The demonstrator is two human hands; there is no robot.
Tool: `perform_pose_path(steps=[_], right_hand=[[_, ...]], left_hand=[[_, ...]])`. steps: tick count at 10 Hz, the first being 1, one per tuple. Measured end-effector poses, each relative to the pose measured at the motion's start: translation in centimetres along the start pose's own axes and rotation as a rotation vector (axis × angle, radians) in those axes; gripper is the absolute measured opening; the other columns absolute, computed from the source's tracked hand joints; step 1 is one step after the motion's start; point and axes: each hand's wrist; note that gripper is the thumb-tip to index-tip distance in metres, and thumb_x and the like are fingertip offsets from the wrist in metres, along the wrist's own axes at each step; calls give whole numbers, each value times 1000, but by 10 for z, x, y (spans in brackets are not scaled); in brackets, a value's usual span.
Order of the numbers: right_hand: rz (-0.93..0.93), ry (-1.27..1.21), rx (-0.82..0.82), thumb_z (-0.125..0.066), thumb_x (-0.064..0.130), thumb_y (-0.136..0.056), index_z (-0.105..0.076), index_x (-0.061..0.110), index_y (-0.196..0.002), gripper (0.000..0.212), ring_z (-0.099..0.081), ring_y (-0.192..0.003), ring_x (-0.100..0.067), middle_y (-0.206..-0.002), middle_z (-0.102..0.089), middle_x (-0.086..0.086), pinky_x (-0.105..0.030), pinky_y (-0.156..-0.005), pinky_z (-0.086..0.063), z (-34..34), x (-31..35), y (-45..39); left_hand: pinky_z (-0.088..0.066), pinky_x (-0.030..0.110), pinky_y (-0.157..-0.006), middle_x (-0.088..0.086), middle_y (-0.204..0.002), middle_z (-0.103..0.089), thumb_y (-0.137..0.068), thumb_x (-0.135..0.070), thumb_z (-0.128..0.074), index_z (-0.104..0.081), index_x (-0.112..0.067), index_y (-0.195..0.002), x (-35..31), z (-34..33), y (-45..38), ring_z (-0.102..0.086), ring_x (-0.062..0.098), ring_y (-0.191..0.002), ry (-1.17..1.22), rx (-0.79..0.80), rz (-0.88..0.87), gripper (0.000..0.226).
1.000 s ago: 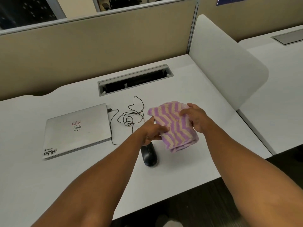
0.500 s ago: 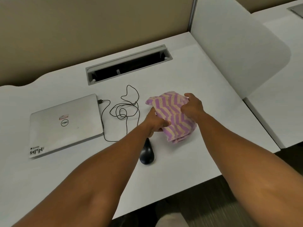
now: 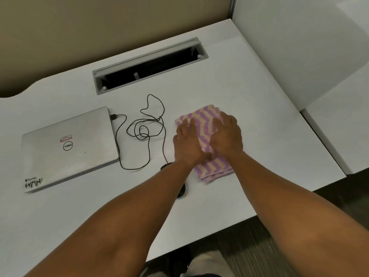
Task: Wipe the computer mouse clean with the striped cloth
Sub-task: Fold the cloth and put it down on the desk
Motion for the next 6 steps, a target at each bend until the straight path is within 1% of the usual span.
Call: perform_pose_path(steps=[1,2,3,4,5,6], right_hand=[[163,142,145,-47,41,-92,-26,20,-149,65,-4,-149,-29,-162,-9,-6,-43,-120,-17,-9,3,3],[180,210,236,-41,40,-96,-16,19,-153,66,5,-149,-32,-163,2,-9,-45,-122,-8,-15,2,5],[171,232,279,-42,38,-96,-12,19,-153,68,7,-149,-34,-163,6,-10,-46,-122,-7,-12,4,5],[145,228,324,-48,35,-94,-13,19,-153,70,7,-149,-33,-163,5,-9,-46,-122,-9,-6,10,2],[114,179,314,-44,31,-95,-18,18,-152,64,5,-150,-32,-163,0,-8,-45,-122,-11,1,19,-1],[101,134,262,-42,33,-96,-18,17,-152,63,3,-150,-31,-163,-2,-7,-45,-122,-11,12,33,-3]], left_hand=[[-9,54,-121,11,-165,8,-56,-72,-79,6,-13,-157,4,-4,-3,9,29,-152,-109,138,-88,144],[0,56,-121,9,-164,20,-55,-78,-75,17,-11,-155,10,-10,-1,21,28,-150,-167,234,-77,151],[-2,56,-121,9,-163,23,-54,-80,-74,19,-10,-154,13,-13,2,23,27,-149,-146,255,-84,153],[-2,54,-122,8,-163,21,-53,-77,-77,18,-11,-155,13,-7,-2,21,25,-150,-91,281,-87,153],[-6,51,-123,7,-165,14,-60,-66,-81,10,-12,-157,20,6,-8,13,23,-152,12,318,-111,143],[-19,45,-121,6,-166,-4,-77,-51,-77,-3,-12,-157,30,24,-9,-6,21,-152,86,240,-133,116]])
Point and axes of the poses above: each hand's wrist, its own y-axis away from the middle knuckle, its own z-axis out of the back of the hand, x = y × z
